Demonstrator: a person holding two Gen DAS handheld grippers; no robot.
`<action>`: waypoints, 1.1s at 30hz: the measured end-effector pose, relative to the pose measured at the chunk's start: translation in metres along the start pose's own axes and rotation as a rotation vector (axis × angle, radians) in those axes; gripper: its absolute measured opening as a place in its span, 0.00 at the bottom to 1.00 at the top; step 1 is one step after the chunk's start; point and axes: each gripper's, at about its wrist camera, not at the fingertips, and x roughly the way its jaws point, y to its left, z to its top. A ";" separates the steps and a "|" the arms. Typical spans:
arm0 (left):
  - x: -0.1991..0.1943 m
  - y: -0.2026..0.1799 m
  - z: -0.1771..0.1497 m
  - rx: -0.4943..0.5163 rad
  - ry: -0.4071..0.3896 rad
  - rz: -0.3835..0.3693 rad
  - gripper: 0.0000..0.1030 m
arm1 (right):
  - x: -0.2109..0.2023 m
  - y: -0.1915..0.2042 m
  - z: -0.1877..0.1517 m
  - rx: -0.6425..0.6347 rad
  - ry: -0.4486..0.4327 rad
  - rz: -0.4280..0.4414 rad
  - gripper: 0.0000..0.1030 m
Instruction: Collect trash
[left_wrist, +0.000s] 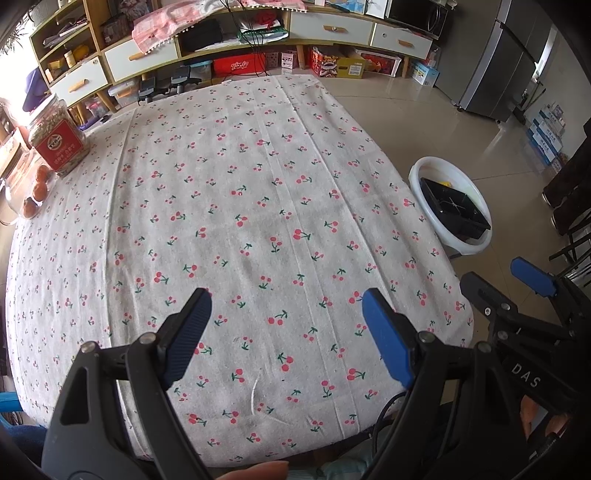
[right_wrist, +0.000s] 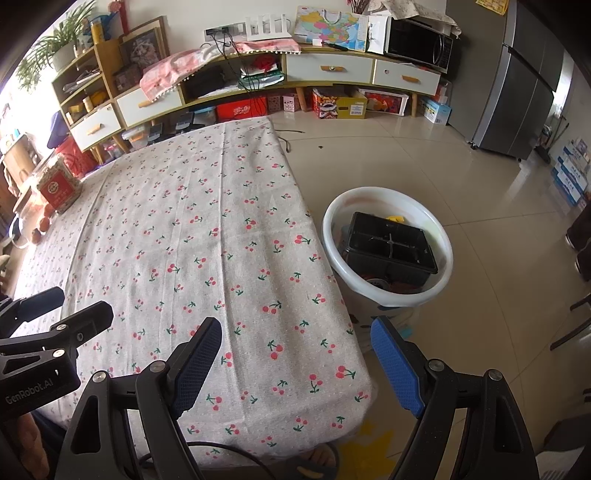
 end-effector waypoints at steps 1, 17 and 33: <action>0.000 0.000 0.000 0.002 0.000 -0.001 0.81 | 0.000 0.000 0.000 0.000 0.000 0.000 0.82; -0.003 -0.006 -0.001 0.044 -0.020 0.008 0.81 | 0.000 -0.002 0.000 -0.004 0.002 0.000 0.82; -0.006 -0.009 -0.001 0.065 -0.038 0.008 0.81 | -0.001 -0.003 0.001 -0.009 0.002 -0.002 0.82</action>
